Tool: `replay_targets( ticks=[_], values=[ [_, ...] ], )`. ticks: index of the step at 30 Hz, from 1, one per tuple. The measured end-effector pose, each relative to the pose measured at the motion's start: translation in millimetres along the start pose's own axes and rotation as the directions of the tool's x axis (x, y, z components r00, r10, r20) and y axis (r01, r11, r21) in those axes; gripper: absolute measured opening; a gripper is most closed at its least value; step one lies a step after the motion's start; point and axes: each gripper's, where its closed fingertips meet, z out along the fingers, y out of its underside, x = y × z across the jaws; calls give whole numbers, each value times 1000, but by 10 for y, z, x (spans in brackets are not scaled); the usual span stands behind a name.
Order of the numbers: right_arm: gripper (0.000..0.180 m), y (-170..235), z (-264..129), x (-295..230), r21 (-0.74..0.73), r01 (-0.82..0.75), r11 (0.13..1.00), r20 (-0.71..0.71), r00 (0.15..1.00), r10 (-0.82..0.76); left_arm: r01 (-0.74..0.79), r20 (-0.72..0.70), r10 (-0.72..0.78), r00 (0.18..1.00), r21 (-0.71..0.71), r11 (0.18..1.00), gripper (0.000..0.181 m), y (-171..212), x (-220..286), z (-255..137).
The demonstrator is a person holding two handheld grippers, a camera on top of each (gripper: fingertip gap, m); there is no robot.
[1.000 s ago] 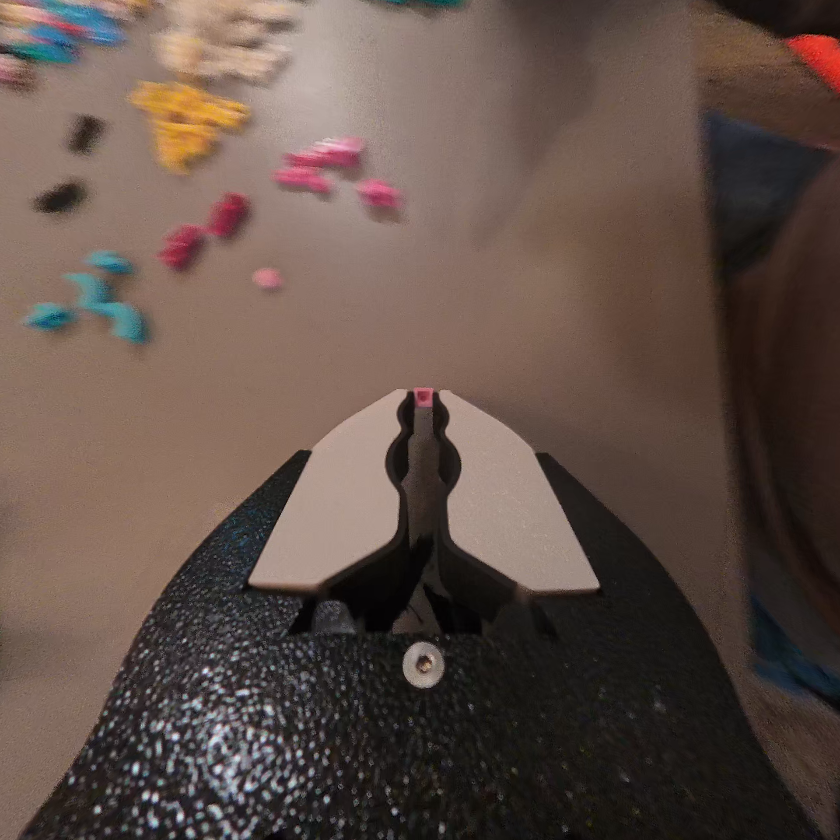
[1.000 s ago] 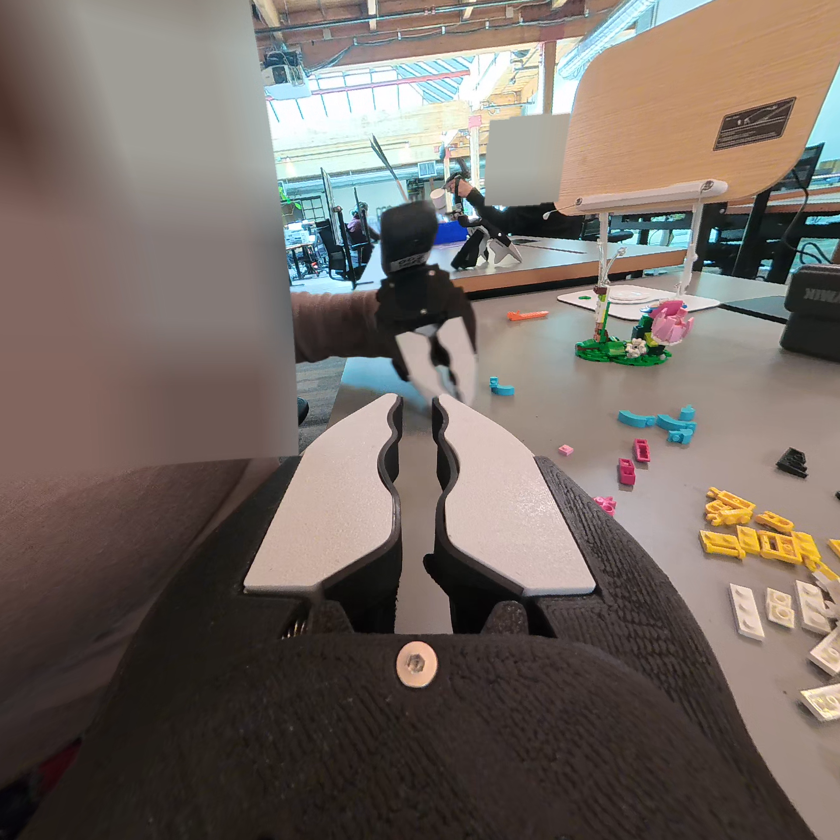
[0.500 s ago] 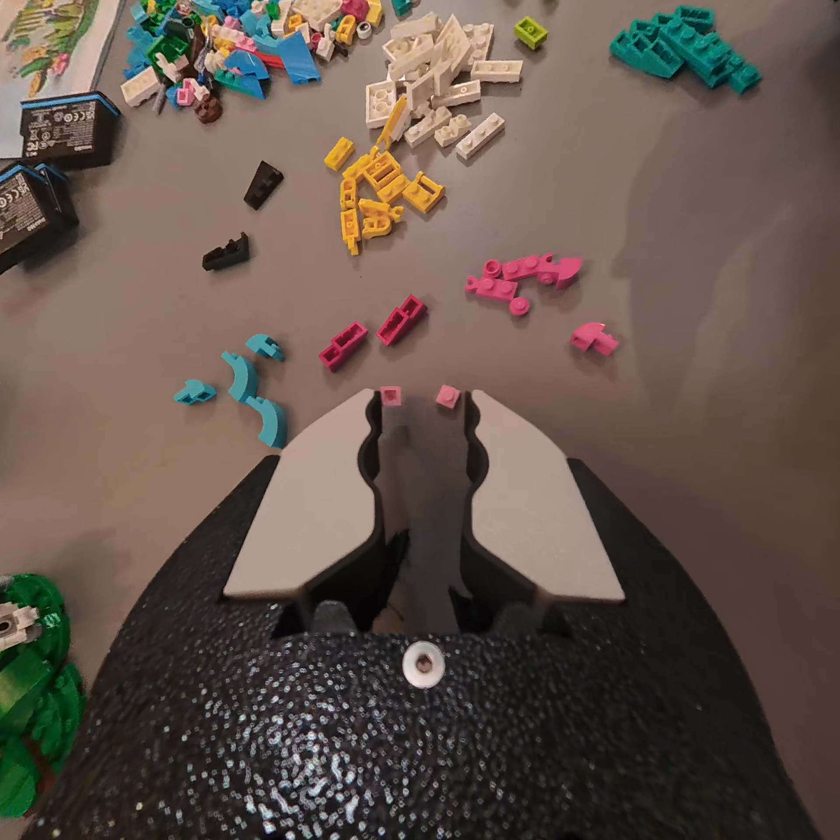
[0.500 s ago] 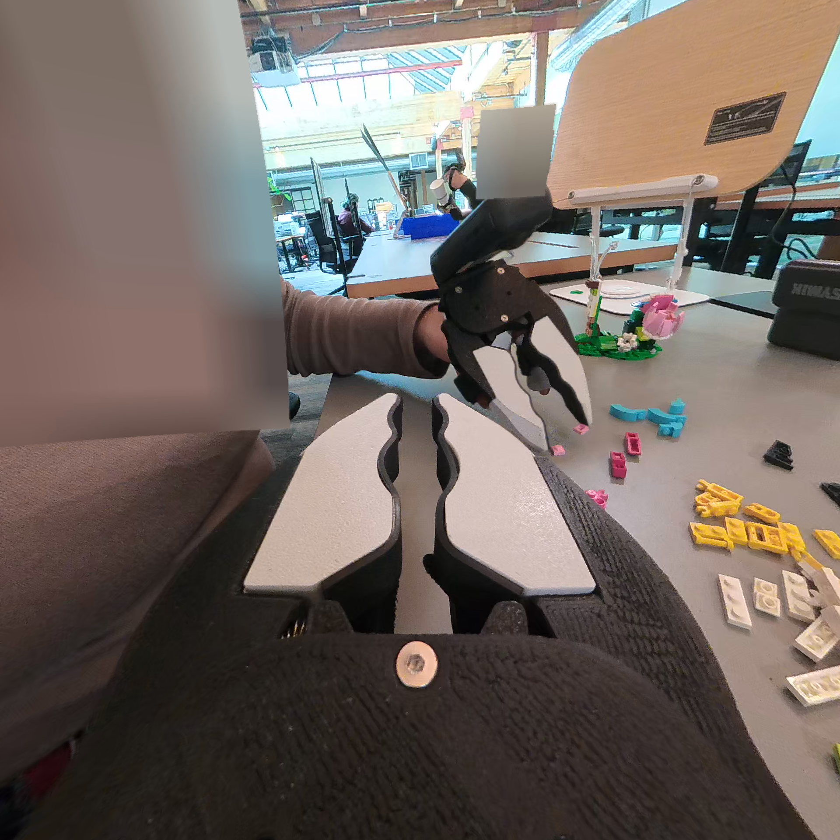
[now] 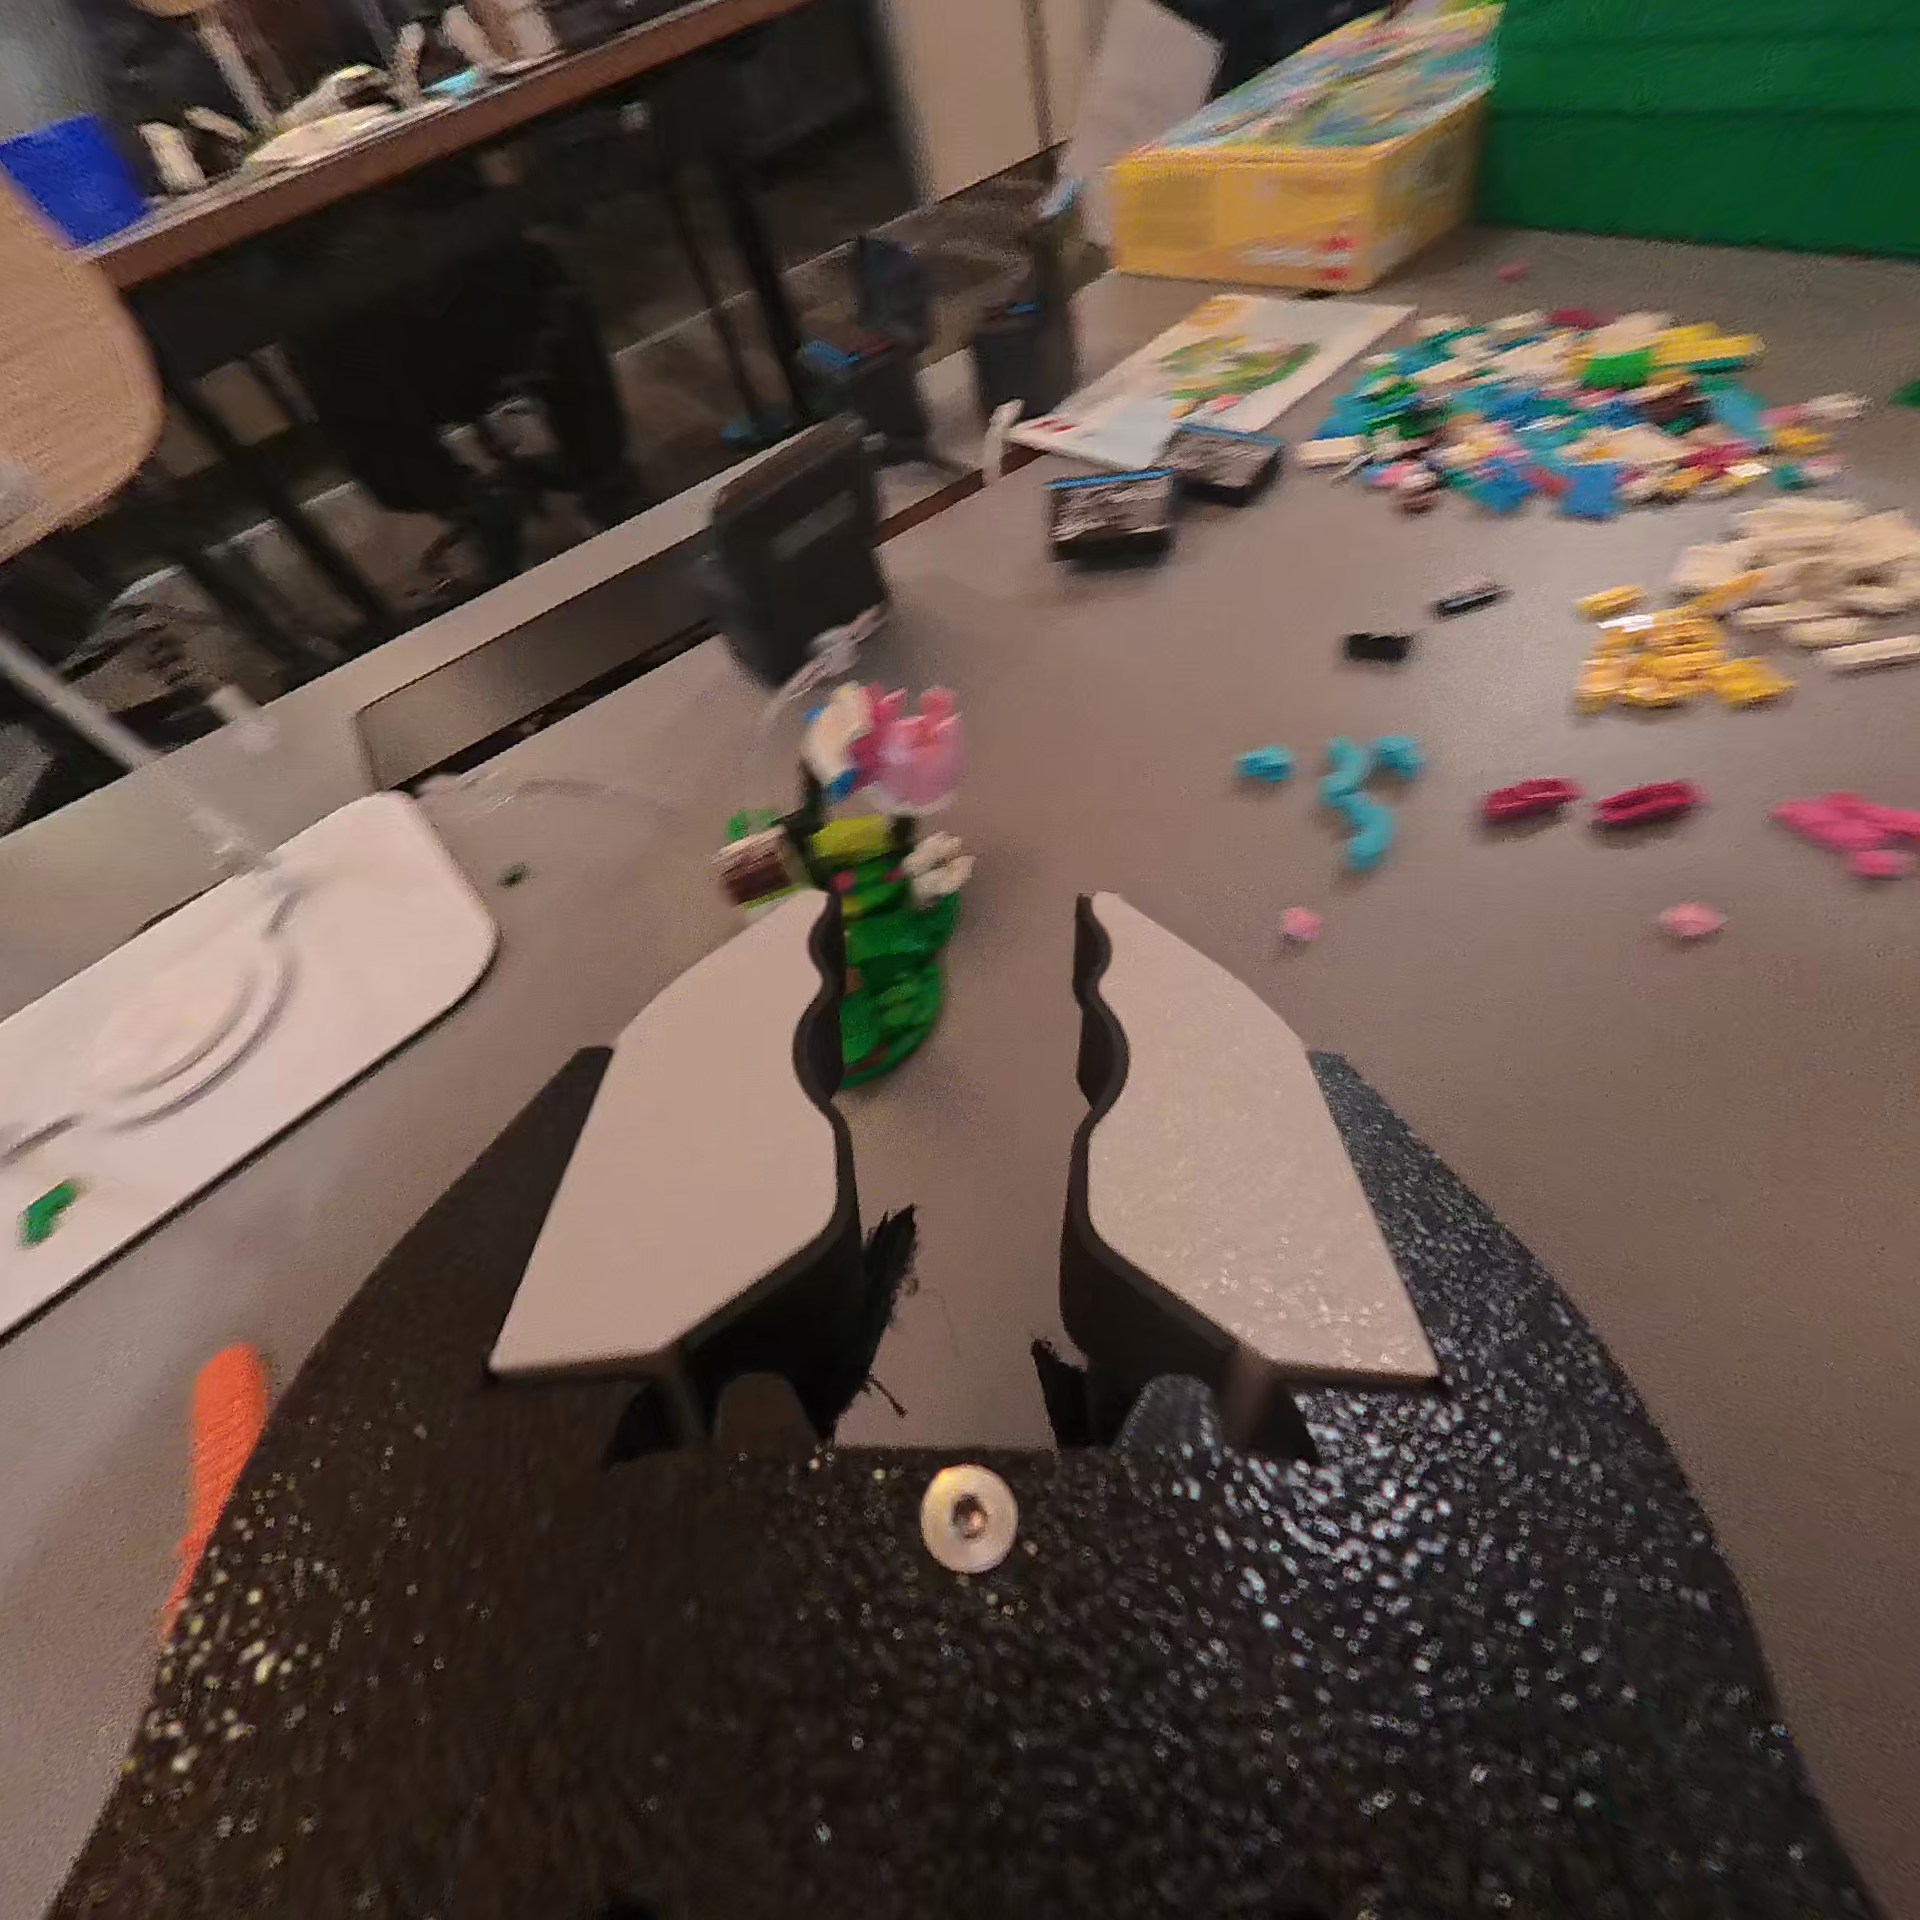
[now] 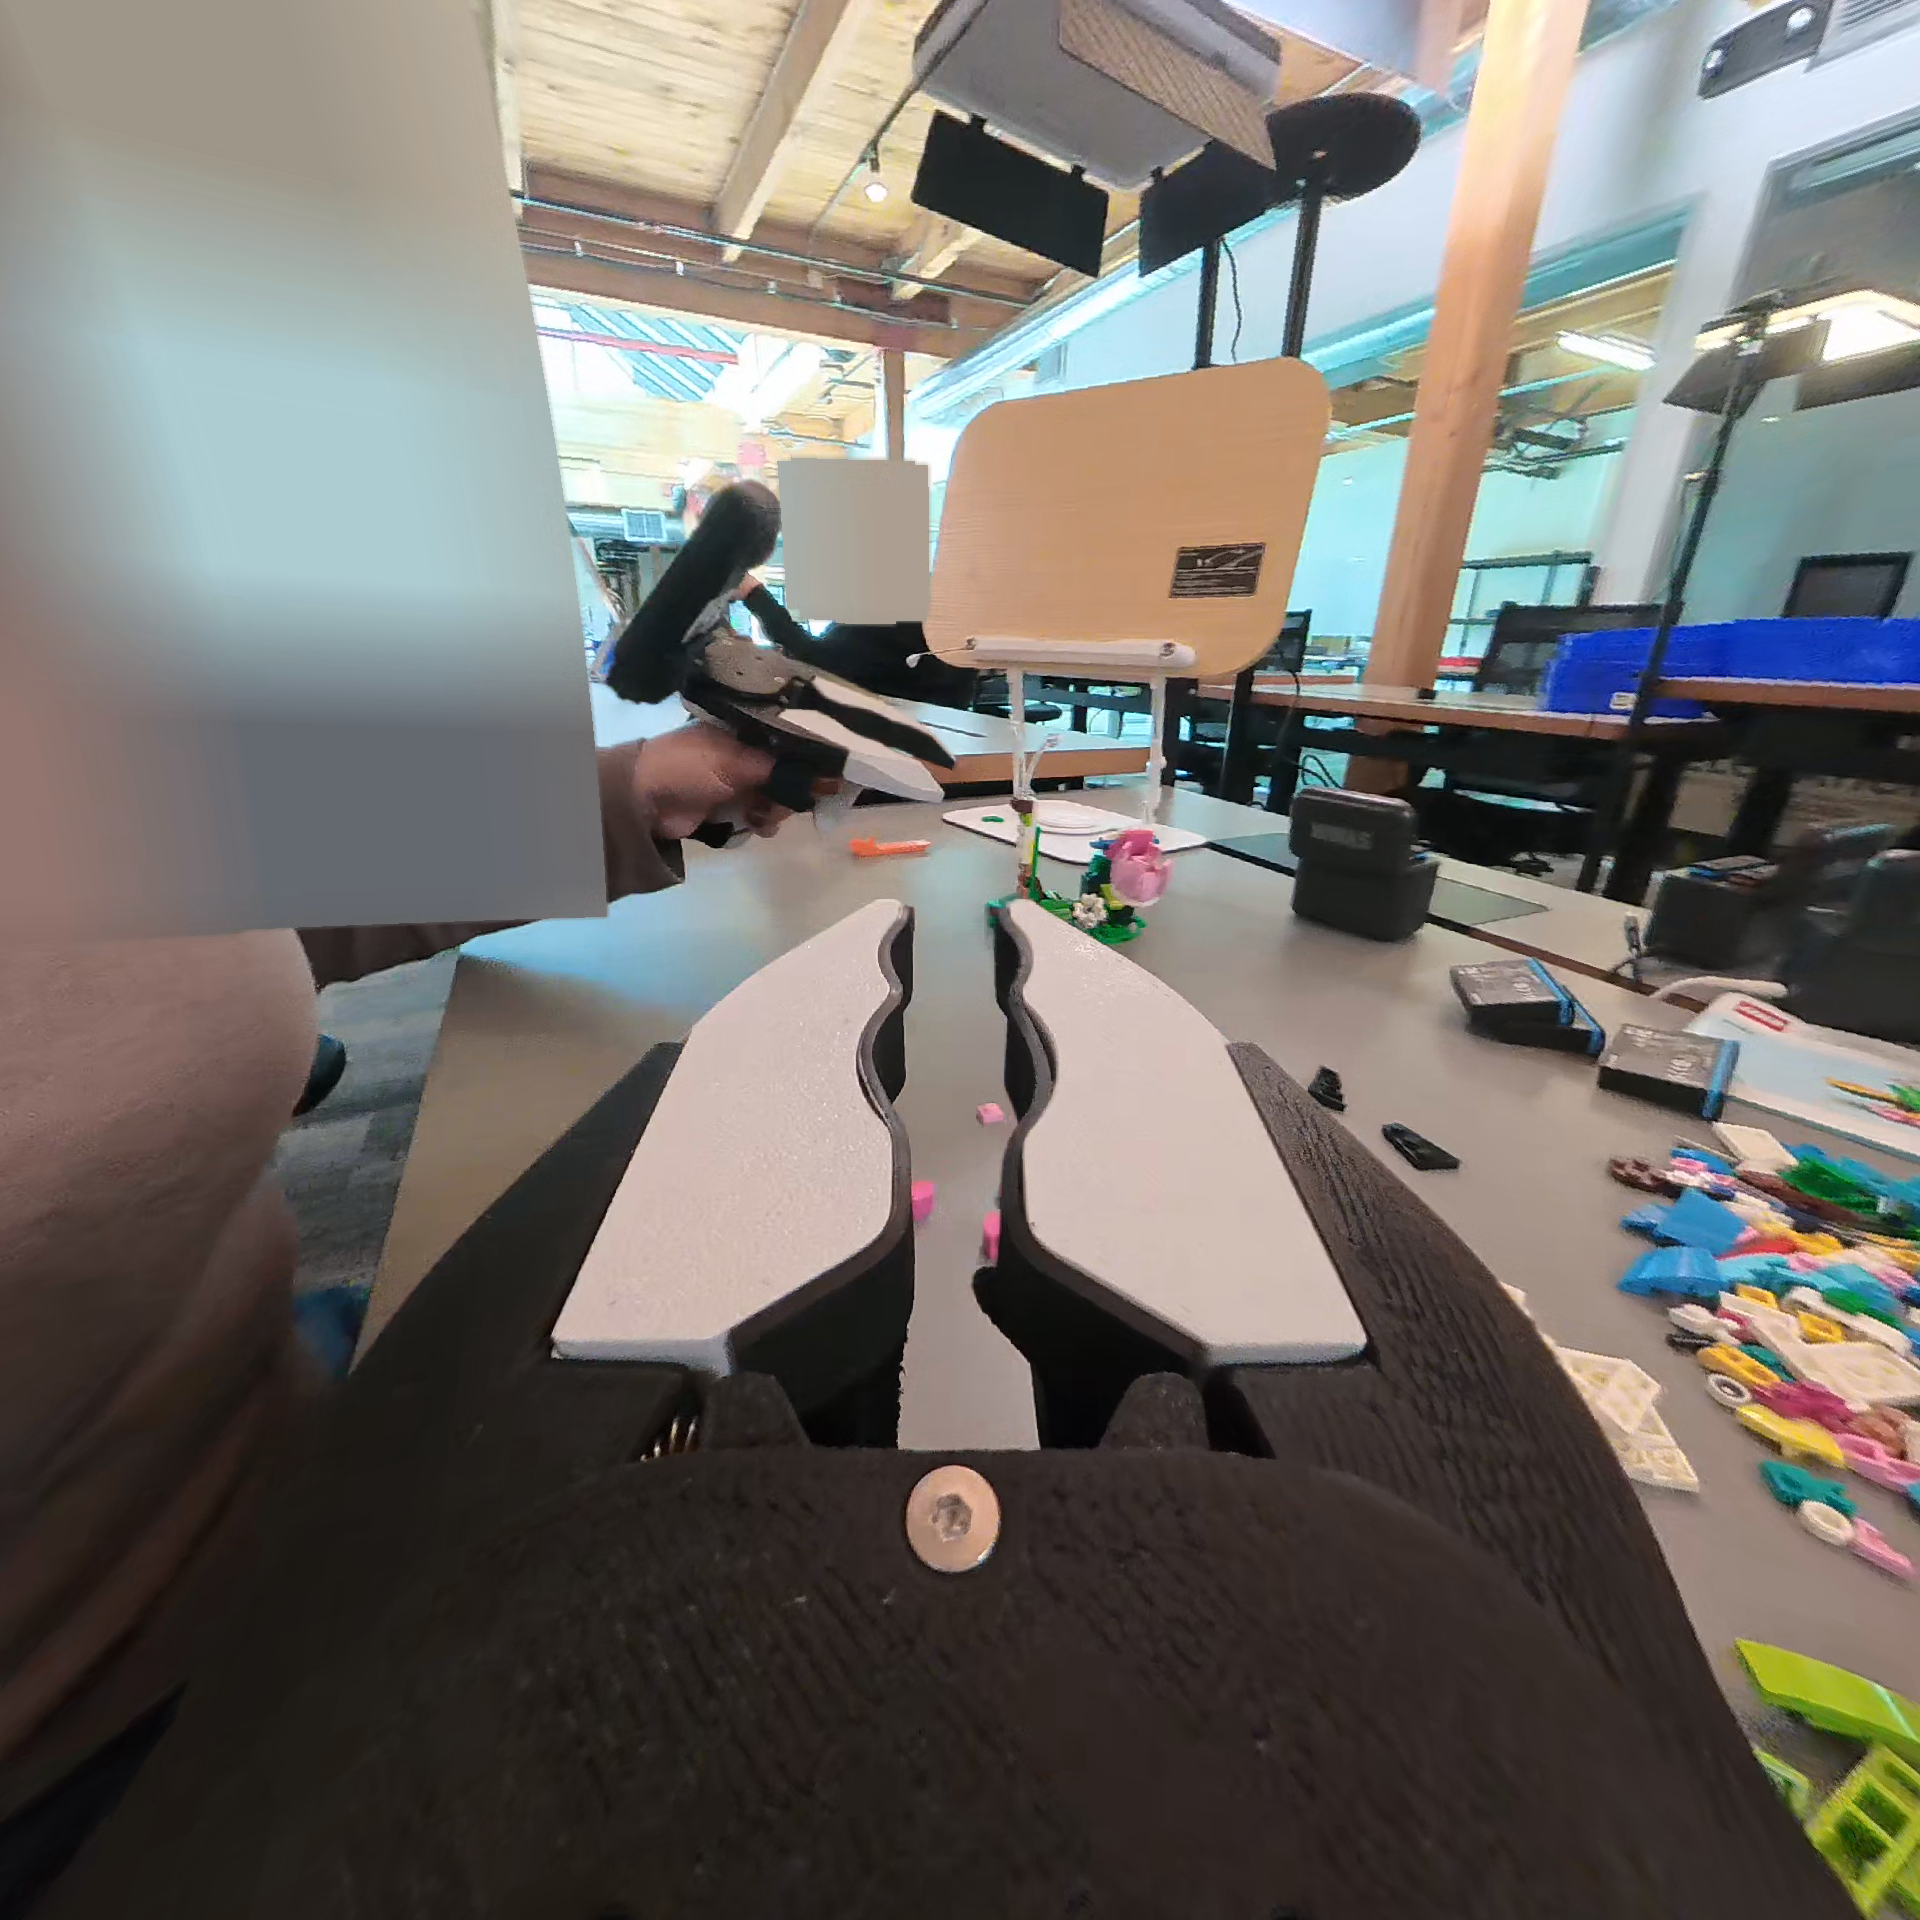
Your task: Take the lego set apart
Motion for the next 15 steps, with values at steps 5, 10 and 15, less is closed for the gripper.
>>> replay_targets(
  ticks=[5, 10, 15],
  values=[
    [13, 97, 26, 38, -53, 48, 997, -30, 998, -50, 109, -94, -120, 988, -112, 988, 59, 355, -179, 142],
    [13, 197, 61, 73, -103, 79, 992, -53, 995, -84, 68, -366, -121, 923, -156, 985, 51, 397, 344, 23],
    [13, 199, 89, 104, -93, 59, 994, -64, 996, -66, -136, -508, -3, 861, -238, 962, 50, 644, 885, -131]
  ],
)
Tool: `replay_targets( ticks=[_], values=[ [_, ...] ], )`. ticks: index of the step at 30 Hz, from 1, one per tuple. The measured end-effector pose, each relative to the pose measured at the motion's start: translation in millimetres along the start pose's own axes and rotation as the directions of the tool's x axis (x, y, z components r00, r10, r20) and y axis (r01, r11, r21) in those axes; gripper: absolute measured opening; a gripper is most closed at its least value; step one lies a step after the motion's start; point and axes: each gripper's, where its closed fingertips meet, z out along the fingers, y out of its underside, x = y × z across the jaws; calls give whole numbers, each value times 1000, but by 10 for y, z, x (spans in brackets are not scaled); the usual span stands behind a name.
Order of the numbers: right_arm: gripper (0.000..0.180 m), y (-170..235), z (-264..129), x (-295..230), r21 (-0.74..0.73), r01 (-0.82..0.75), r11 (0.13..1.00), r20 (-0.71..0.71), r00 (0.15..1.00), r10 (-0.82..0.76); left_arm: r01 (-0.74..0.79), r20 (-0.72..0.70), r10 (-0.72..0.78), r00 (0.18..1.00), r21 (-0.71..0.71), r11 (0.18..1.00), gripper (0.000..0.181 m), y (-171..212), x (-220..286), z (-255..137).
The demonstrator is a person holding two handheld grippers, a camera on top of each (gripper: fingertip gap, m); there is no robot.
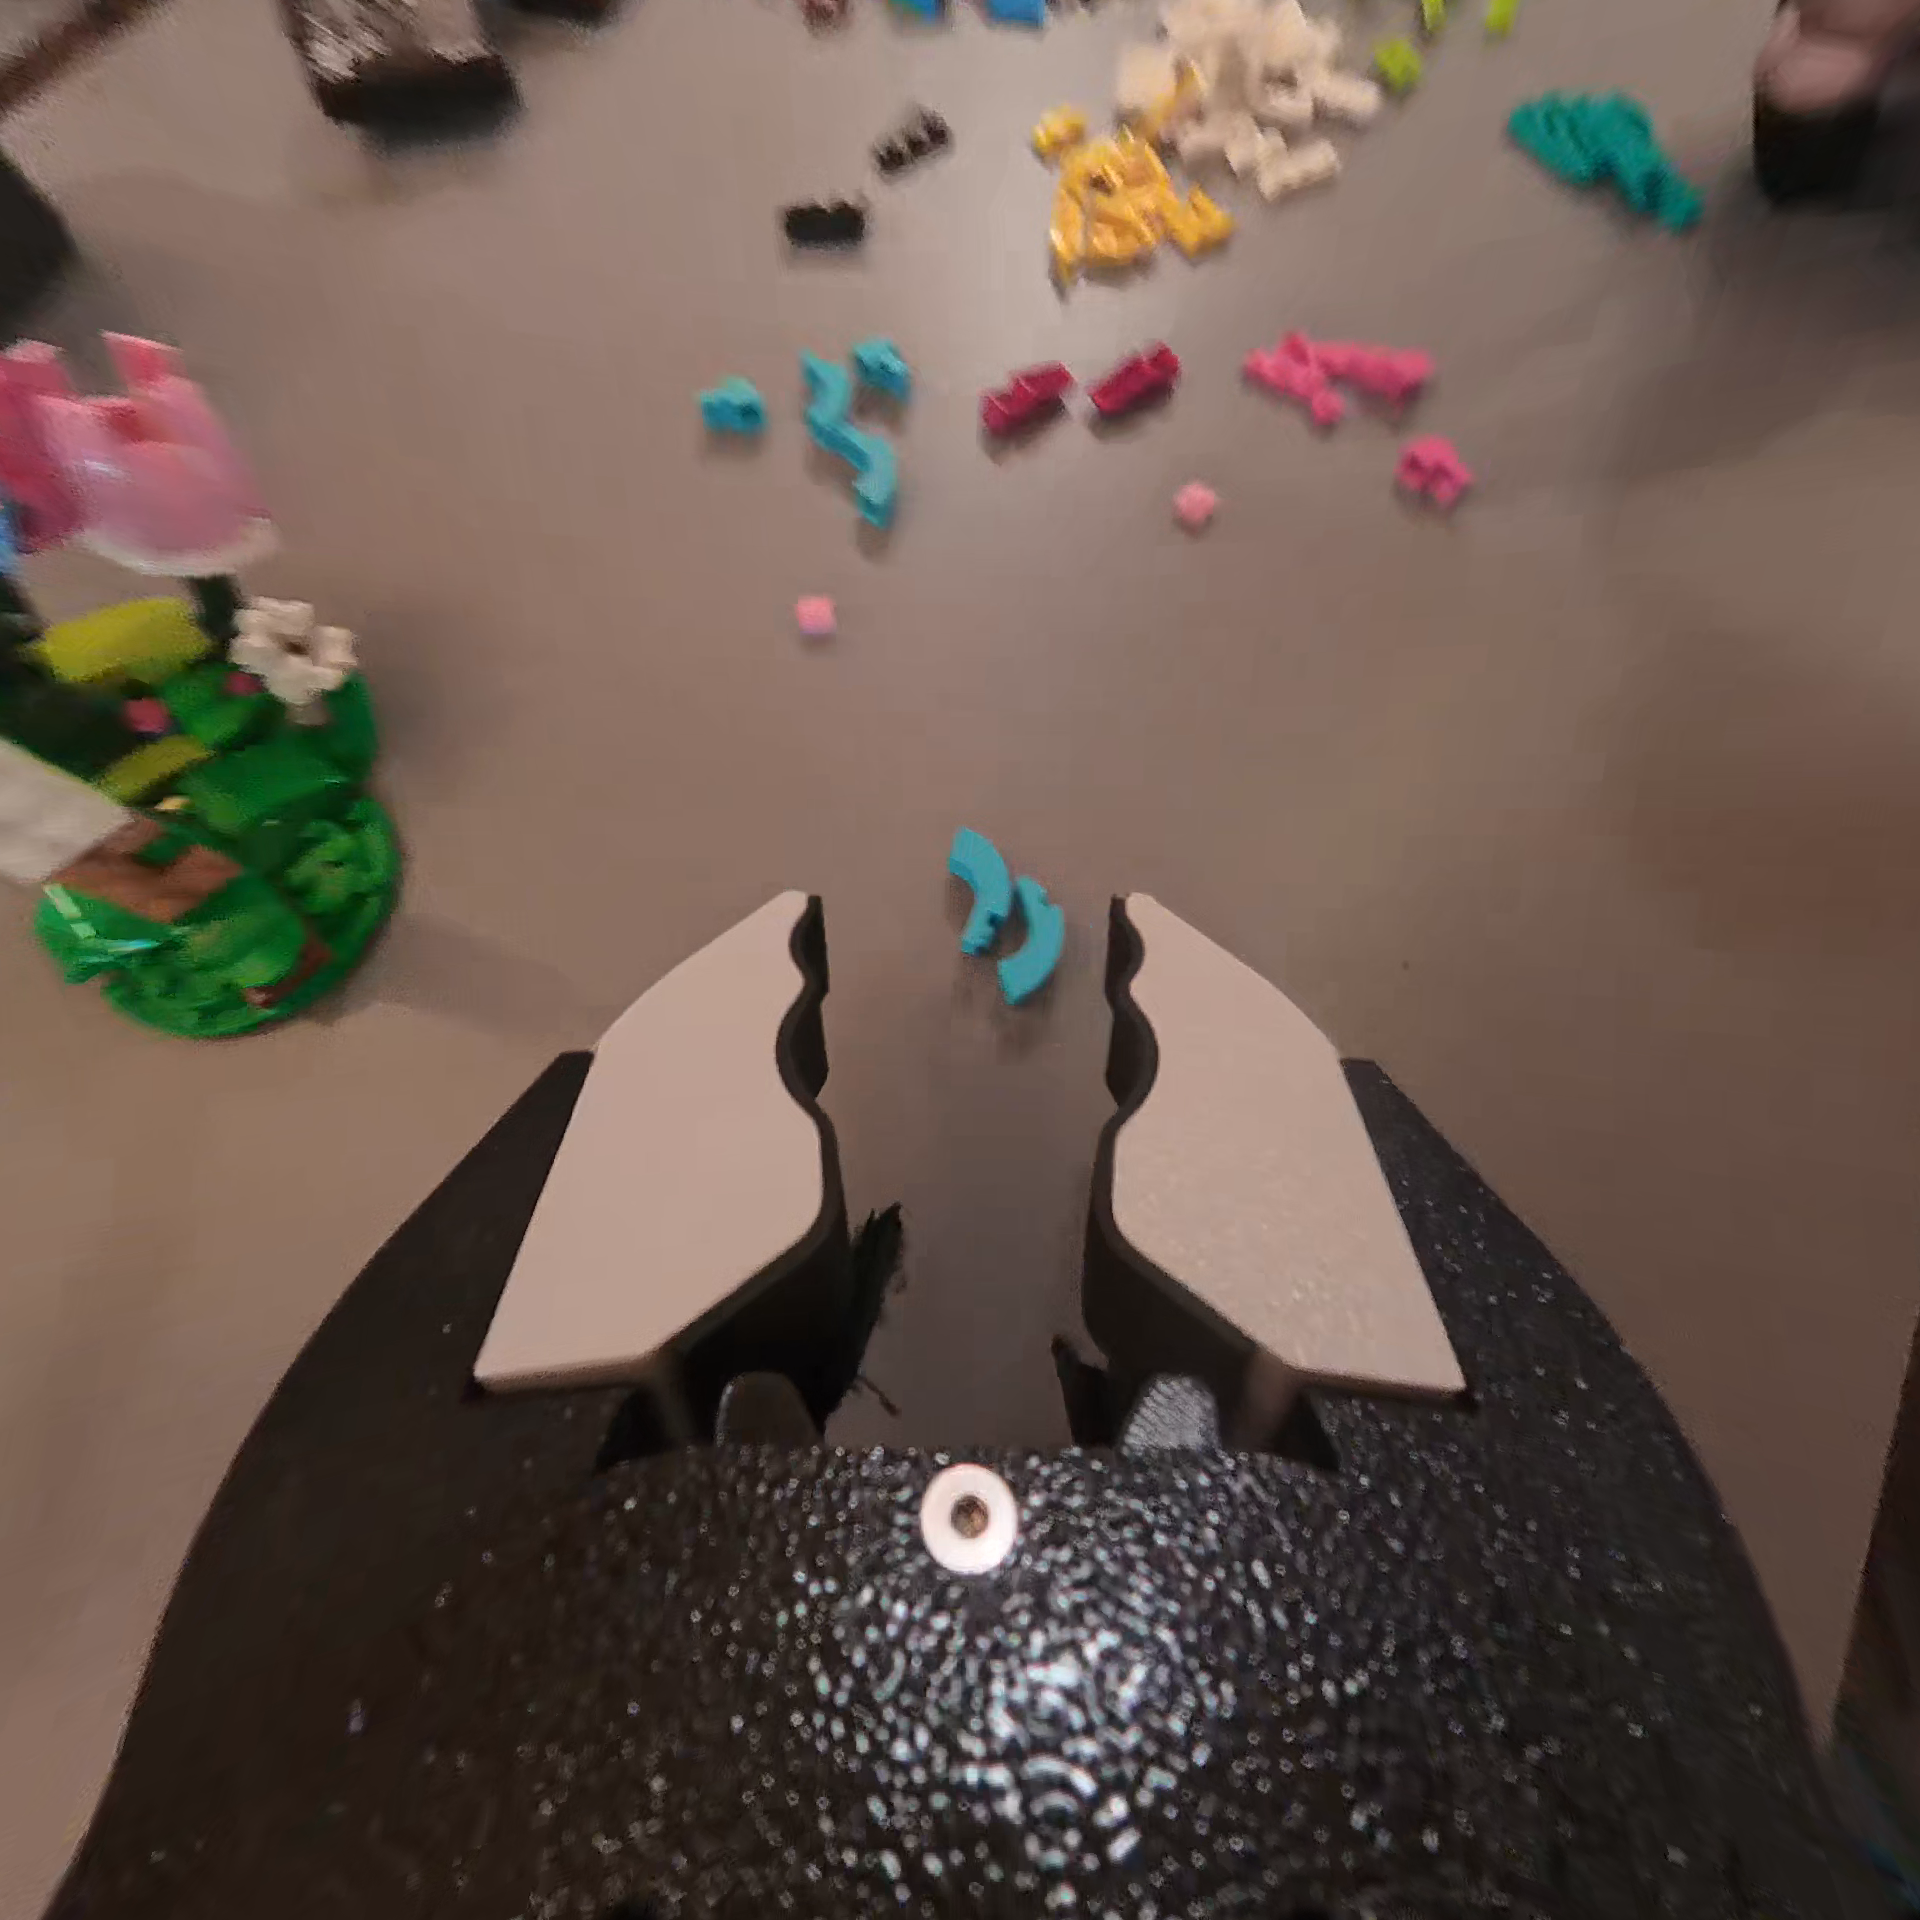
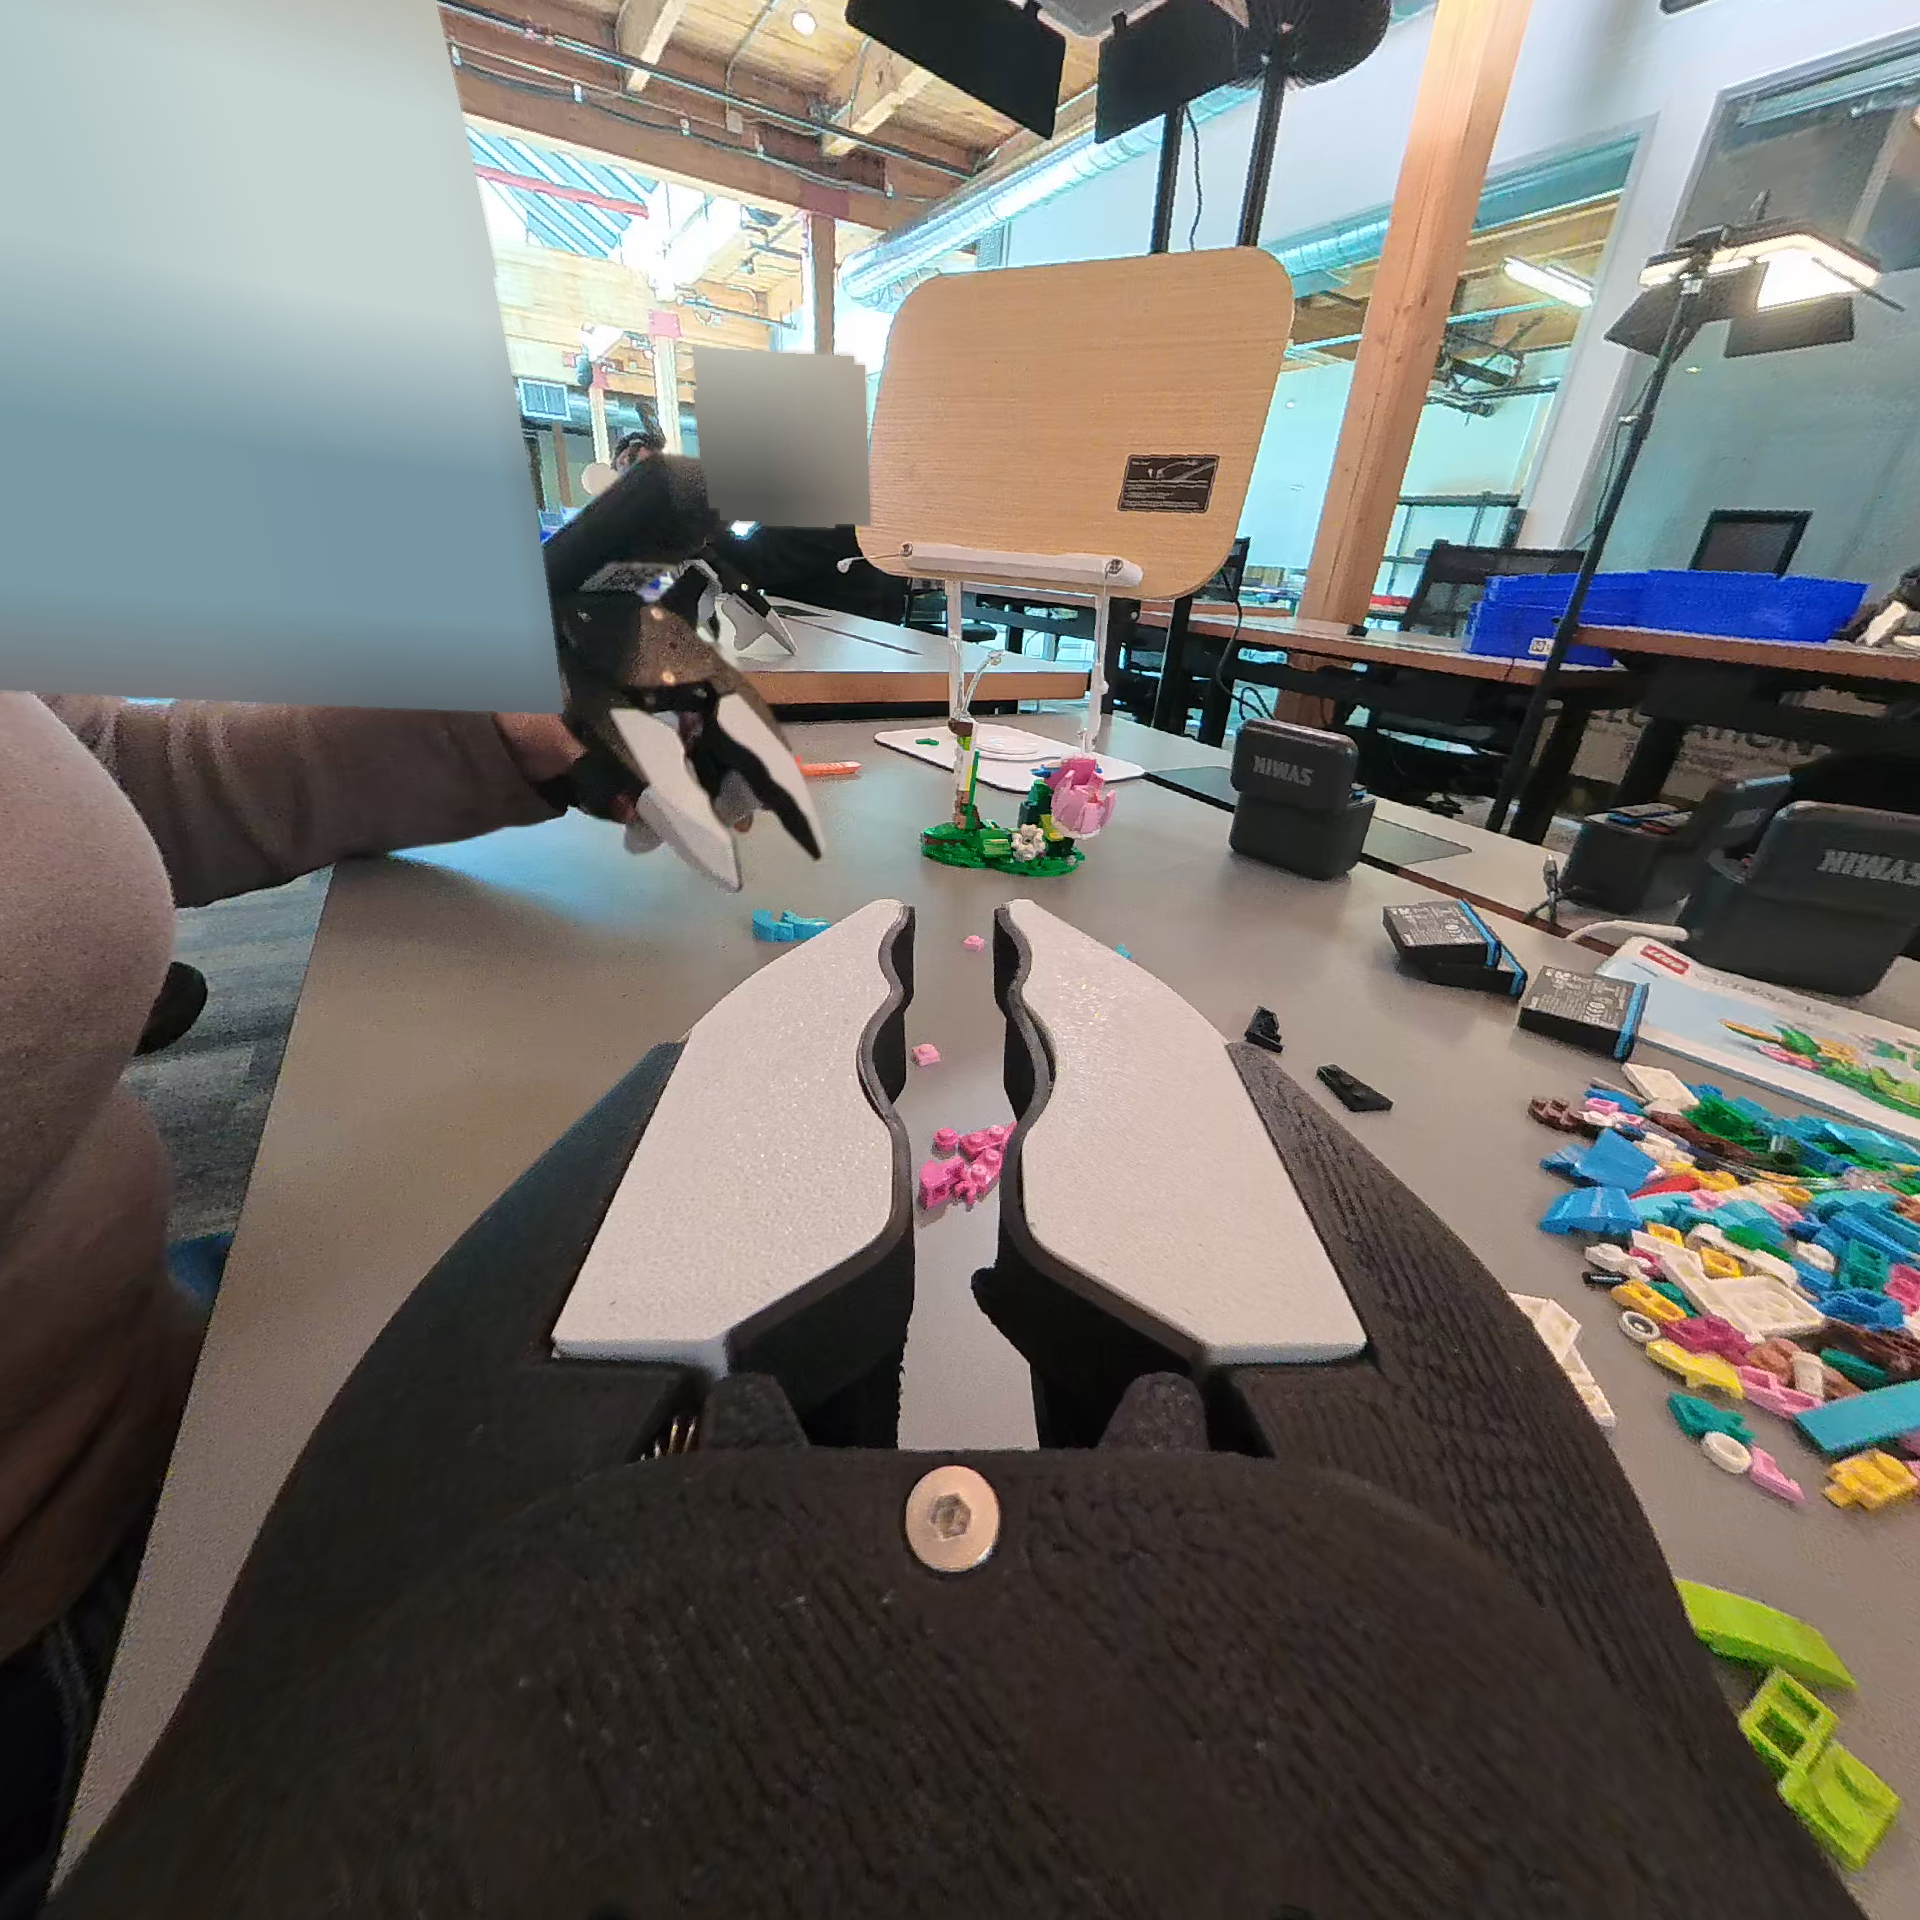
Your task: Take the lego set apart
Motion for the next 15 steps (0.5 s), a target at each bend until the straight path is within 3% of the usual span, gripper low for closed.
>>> replay_targets(
  ticks=[4, 8, 15],
  values=[
    [12, 1, 2, 1, 3, -9, 1000, 0, 1000, 9, -90, -29, 89, 996, -43, 995, 49, 105, 75, 107],
    [12, -25, -15, -2, 16, -13, 1000, -1, 1000, 13, -91, -131, 82, 988, -62, 994, 50, 178, 83, 217],
    [12, -79, -42, -24, 44, -17, 999, 10, 1000, 17, -104, -136, 96, 986, -47, 993, 28, 129, 17, 265]
  ],
)
